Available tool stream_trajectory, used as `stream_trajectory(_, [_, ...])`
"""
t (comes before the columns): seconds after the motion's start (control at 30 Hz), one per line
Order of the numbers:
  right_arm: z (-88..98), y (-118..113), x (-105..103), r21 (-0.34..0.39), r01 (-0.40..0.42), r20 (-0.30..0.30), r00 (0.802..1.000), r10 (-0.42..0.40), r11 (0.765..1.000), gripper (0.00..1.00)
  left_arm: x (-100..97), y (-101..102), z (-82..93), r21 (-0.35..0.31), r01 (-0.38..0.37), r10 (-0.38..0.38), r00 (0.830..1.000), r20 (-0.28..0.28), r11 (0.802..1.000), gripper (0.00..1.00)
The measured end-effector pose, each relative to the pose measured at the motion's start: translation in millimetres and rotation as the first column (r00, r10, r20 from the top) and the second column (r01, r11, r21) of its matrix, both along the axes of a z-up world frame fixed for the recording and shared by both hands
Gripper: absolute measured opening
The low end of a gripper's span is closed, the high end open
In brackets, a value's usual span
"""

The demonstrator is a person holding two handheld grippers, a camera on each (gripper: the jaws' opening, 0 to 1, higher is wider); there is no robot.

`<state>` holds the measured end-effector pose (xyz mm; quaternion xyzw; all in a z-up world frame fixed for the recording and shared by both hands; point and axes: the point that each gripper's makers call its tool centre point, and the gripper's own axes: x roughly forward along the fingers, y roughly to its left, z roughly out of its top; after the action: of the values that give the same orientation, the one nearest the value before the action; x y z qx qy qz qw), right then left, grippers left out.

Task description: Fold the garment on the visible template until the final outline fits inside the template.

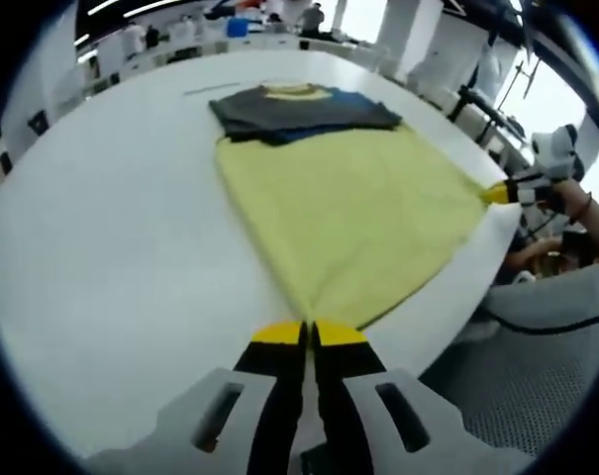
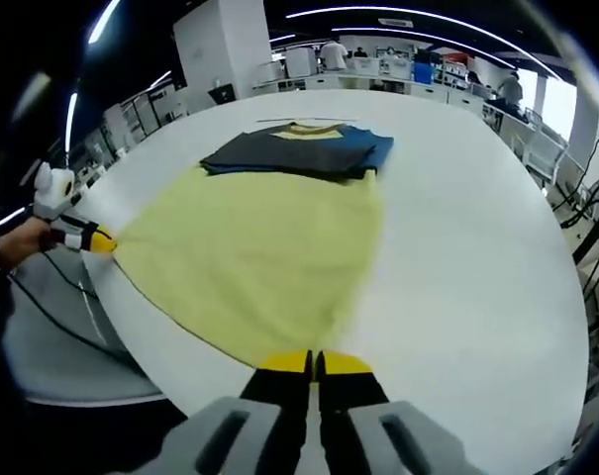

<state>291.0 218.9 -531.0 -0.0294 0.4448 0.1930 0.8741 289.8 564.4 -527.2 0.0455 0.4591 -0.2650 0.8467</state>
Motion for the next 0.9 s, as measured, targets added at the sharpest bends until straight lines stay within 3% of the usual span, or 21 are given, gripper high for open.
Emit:
stream_trajectory(0.37, [2.3,8,-13,0.016,-0.01,-0.012,1.0,0.01,1.0,0.0,-17.9,5,0.4,0.021,0.035,-0.035,0.999,-0.031,0.999,0.0])
stream_trajectory(0.5, [3.5,13,-23,0.007,-0.024,-0.015,1.0,0.025,1.0,0.0,-25.5,10,-2.4,0.069,0.117,-0.115,0.993,-0.029,0.991,0.0])
stream_trajectory(0.9, [4.7,18,-36,0.003,-0.04,-0.025,0.999,0.04,0.999,0.0,-36.3,16,-8.3,0.076,0.126,-0.122,0.991,-0.063,0.989,0.0])
